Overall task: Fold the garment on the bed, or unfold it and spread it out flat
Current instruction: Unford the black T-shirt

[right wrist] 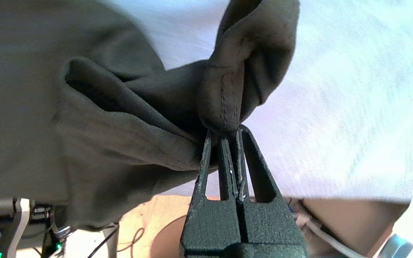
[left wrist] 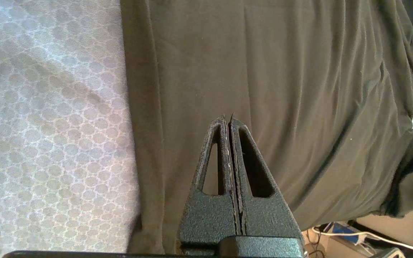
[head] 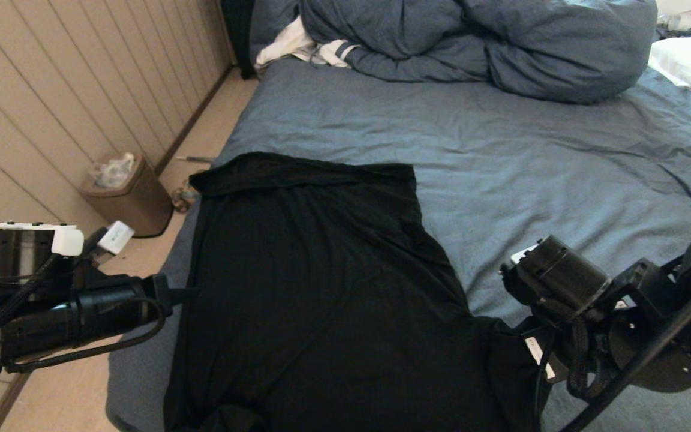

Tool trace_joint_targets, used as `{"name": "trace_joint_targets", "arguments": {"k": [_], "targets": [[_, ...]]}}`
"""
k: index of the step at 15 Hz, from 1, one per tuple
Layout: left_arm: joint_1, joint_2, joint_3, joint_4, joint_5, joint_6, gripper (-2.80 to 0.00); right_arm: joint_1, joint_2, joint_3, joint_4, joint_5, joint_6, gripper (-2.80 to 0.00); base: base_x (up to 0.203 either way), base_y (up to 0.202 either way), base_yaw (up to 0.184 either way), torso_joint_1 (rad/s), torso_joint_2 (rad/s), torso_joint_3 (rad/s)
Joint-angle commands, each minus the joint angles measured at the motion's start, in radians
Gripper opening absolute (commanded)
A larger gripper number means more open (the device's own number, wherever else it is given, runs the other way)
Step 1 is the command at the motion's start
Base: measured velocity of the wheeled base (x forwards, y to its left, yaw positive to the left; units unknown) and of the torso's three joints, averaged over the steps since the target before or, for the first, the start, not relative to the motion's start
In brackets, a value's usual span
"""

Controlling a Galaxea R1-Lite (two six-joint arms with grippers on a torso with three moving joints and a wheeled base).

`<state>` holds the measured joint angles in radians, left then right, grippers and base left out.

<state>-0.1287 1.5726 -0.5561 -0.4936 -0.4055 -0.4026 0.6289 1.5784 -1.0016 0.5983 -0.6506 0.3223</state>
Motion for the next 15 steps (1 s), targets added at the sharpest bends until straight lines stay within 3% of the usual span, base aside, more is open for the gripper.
{"name": "trace_joint_targets", "arguments": {"k": [1,5,10,11,15], "targets": [[0.0,-0.006,0.004,-0.003,-0.003,-0.002,-2.8,-0.077,-0.064,0.053,-0.002,-0.001,0.003,-2.8,0.0,0.0,0.0,0.0,0.0,0.0],[0.0,-0.014,0.005,-0.003,-0.003,-0.002,-2.8,-0.215,-0.08,0.113,-0.066,0.011,-0.033,-2.8,0.0,0.0,0.0,0.0,0.0,0.0],[0.0,-0.014,0.012,-0.003,-0.009,-0.002,-2.8,-0.282,-0.061,0.129,-0.113,0.015,-0.056,-2.8,0.0,0.0,0.0,0.0,0.0,0.0],[0.0,-0.016,0.013,-0.003,-0.009,-0.002,-2.8,-0.282,-0.052,0.134,-0.137,0.017,-0.064,0.0,0.0,0.0,0.0,0.0,0.0,0.0],[0.0,-0.019,0.015,-0.003,-0.009,-0.002,-2.8,-0.285,-0.057,0.127,-0.172,0.028,-0.078,0.0,0.0,0.0,0.0,0.0,0.0,0.0]]}}
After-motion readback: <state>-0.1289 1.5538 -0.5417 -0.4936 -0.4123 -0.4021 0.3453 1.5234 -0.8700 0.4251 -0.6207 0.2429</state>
